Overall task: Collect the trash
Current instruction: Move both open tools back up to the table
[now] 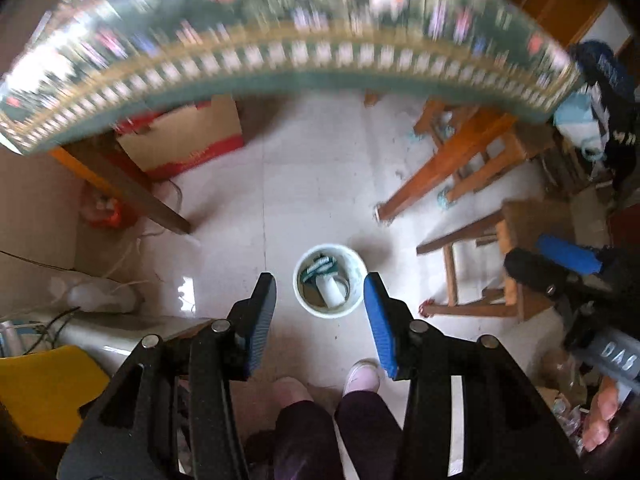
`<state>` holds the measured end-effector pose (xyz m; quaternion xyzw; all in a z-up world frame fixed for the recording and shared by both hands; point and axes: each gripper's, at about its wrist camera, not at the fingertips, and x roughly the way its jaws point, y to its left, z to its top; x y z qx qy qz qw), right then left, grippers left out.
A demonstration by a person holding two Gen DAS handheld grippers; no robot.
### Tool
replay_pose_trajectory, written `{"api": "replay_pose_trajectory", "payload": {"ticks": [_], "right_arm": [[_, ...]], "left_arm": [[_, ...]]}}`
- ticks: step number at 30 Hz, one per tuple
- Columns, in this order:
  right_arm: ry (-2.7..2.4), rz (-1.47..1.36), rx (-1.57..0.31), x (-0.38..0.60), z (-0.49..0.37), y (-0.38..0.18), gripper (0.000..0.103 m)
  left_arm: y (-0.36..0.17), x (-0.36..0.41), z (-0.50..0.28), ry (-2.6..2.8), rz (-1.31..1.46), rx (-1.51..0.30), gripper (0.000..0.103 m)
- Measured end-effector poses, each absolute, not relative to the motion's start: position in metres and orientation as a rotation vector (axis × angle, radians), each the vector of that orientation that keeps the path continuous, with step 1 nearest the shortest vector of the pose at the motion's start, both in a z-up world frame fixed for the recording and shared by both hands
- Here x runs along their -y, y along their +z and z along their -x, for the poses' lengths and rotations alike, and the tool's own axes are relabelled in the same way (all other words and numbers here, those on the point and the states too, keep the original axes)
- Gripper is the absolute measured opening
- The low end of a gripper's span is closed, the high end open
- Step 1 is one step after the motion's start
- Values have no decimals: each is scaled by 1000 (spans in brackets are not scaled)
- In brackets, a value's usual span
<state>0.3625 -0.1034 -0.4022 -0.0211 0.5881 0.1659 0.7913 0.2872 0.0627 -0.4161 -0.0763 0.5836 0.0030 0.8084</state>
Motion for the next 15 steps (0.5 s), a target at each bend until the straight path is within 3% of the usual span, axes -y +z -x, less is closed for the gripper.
{"api": "replay_pose_trajectory", "payload": {"ticks": [15], "right_arm": [[375, 3, -1025, 66, -316, -221, 53]], "left_arm": [[-206, -105, -245, -4, 176, -961, 45]]}}
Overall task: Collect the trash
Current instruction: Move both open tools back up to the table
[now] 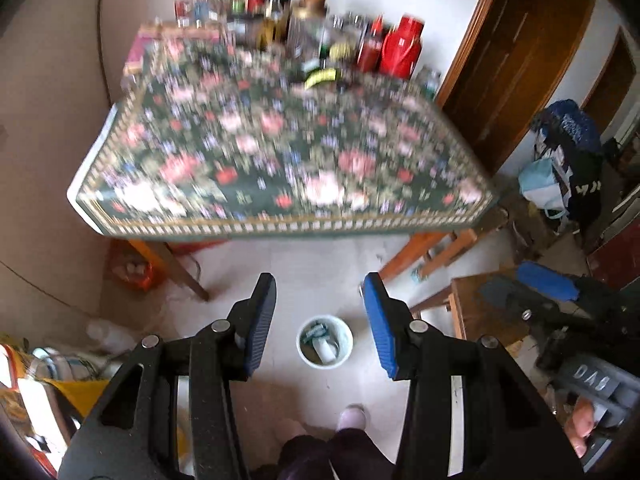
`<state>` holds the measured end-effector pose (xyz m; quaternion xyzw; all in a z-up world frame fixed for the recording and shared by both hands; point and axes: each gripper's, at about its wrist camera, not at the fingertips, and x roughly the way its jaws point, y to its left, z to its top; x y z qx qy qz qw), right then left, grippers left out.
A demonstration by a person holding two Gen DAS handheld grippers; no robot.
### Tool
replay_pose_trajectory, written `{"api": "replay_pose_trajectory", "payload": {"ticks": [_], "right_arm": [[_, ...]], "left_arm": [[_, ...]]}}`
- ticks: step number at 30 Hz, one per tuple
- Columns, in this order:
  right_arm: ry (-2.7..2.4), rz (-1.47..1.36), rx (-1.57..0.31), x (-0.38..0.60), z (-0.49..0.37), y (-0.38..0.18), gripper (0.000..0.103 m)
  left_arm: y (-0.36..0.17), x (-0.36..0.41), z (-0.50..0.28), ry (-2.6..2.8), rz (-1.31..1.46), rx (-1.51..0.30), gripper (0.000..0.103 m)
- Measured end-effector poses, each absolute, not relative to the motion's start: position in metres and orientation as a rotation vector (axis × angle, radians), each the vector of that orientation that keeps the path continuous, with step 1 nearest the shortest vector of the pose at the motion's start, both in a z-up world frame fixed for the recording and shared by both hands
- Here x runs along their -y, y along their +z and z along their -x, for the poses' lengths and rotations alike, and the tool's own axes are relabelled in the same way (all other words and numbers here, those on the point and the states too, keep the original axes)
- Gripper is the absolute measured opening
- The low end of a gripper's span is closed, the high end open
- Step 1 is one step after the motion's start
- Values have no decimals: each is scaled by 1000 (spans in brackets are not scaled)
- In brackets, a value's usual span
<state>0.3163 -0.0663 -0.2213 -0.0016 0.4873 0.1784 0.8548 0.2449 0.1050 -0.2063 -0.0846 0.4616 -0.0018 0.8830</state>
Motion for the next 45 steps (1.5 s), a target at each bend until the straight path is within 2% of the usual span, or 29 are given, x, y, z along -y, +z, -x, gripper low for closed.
{"api": "replay_pose_trajectory", "payload": {"ticks": [9, 12, 15, 18, 20, 22, 36, 45], "right_arm": [[350, -31, -794, 63, -287, -119, 54], [329, -27, -713, 63, -277, -95, 62], [322, -30, -642, 64, -270, -76, 65], [311, -18, -590, 66, -270, -64, 72], [302, -12, -566, 68, -274, -60, 80], [292, -11, -555, 73, -280, -60, 85], [330, -13, -566, 126, -416, -56, 86], [382, 20, -597, 138, -492, -58, 86]], "left_arm": [[-119, -117, -212, -25, 96, -781, 45], [-95, -120, -205, -34, 79, -724, 45], [-77, -121, -203, -38, 60, -672, 49], [-62, -119, -206, -30, 39, -622, 64], [-57, -117, -213, -9, 31, -597, 85], [-54, -112, -224, 20, 24, -573, 92], [-49, -53, -365, 85, -19, -553, 92], [-53, -45, -438, 150, 31, -586, 92]]}}
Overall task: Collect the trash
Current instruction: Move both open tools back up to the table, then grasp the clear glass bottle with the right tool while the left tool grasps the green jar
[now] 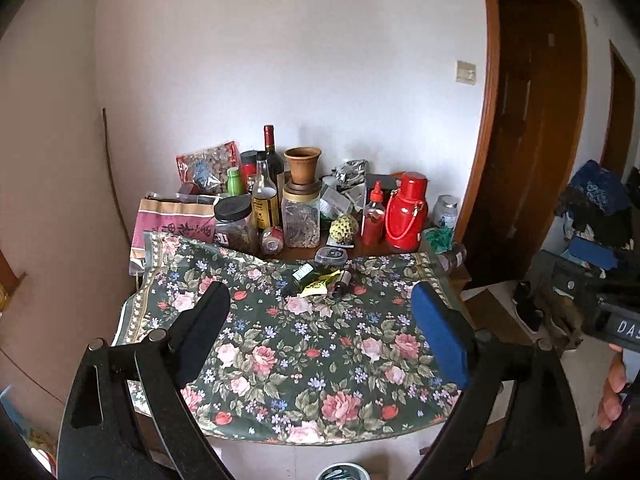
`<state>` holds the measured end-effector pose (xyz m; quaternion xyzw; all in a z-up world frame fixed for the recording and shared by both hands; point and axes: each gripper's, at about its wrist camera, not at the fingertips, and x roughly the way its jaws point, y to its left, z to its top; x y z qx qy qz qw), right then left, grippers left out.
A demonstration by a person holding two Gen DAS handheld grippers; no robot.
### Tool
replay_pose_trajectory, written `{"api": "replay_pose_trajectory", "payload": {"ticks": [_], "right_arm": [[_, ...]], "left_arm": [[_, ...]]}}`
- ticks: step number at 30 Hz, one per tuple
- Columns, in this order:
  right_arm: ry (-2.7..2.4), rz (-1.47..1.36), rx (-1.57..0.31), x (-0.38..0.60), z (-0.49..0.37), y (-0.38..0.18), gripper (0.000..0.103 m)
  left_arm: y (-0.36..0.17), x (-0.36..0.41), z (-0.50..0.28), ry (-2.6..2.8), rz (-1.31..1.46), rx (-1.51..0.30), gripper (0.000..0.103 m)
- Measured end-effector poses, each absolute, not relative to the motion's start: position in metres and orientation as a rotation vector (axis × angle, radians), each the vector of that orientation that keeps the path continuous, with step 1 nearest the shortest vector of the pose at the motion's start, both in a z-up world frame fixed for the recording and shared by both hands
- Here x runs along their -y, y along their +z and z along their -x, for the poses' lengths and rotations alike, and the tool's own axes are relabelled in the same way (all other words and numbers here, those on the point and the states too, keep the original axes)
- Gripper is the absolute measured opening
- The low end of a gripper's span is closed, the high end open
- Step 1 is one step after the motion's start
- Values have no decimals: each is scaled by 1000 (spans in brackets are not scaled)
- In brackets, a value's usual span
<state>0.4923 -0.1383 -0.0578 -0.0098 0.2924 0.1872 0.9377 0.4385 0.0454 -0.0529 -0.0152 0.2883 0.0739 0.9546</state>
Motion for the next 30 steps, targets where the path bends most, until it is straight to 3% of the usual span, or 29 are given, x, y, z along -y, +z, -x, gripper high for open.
{"api": "replay_pose_trajectory", "payload": {"ticks": [14, 30], "right_arm": [[299, -1, -773, 82, -604, -112, 86], [171, -142, -1153, 14, -763, -269, 83]], "left_arm": [[-102, -134, -567, 150, 13, -702, 92], [-236, -198, -721, -18, 9, -936, 92]]}}
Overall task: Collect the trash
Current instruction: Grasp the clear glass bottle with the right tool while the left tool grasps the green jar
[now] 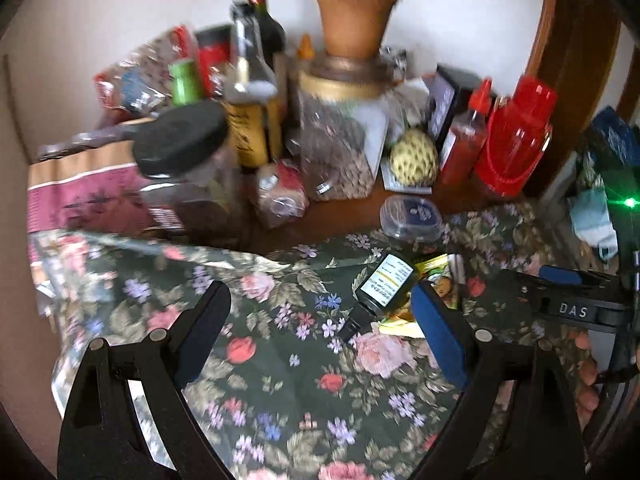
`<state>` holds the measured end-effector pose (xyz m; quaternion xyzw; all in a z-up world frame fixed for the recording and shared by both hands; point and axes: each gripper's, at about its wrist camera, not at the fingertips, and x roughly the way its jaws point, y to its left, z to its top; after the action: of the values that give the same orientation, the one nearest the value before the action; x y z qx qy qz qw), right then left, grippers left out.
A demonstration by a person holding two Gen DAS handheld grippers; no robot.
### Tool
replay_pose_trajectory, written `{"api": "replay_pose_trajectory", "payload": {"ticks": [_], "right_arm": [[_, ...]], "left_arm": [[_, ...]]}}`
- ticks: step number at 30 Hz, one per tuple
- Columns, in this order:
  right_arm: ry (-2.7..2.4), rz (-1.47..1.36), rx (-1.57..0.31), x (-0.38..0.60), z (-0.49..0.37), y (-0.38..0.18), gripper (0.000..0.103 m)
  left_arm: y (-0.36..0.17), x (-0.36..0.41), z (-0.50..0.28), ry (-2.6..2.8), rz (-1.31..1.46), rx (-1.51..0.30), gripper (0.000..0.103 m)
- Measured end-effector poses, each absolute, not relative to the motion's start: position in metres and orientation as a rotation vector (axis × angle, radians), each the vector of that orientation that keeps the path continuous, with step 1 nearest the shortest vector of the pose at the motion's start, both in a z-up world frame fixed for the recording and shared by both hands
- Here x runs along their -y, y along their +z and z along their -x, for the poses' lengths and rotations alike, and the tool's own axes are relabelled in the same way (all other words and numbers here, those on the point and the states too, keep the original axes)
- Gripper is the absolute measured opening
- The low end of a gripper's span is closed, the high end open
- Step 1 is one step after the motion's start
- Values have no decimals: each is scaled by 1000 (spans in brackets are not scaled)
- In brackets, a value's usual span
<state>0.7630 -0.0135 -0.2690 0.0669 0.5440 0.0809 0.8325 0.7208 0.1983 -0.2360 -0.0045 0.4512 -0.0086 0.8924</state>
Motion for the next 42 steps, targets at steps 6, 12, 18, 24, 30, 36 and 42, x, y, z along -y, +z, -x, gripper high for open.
{"api": "replay_pose_trajectory", "payload": {"ticks": [6, 12, 18, 24, 30, 36, 42], "right_arm": [[216, -211, -1220, 3, -784, -299, 61], [282, -205, -1237, -9, -791, -306, 48], [279, -150, -1248, -20, -796, -309, 29], [264, -118, -1224, -24, -793, -309, 26], [232, -140, -1232, -3, -767, -308, 26], [223, -172, -1222, 24, -735, -292, 26], [243, -186, -1177, 43, -717, -262, 26]], "left_arm": [[-270, -193, -753, -123, 4, -1031, 91], [-294, -182, -770, -200, 22, -1116, 84], [-313, -174, -786, -239, 7, -1158, 79], [-328, -166, -796, -282, 3, -1183, 74], [-339, -151, -802, -293, -51, -1190, 53], [-328, -148, -795, -290, -23, -1187, 41], [-283, -156, -772, -234, 35, -1116, 41]]}}
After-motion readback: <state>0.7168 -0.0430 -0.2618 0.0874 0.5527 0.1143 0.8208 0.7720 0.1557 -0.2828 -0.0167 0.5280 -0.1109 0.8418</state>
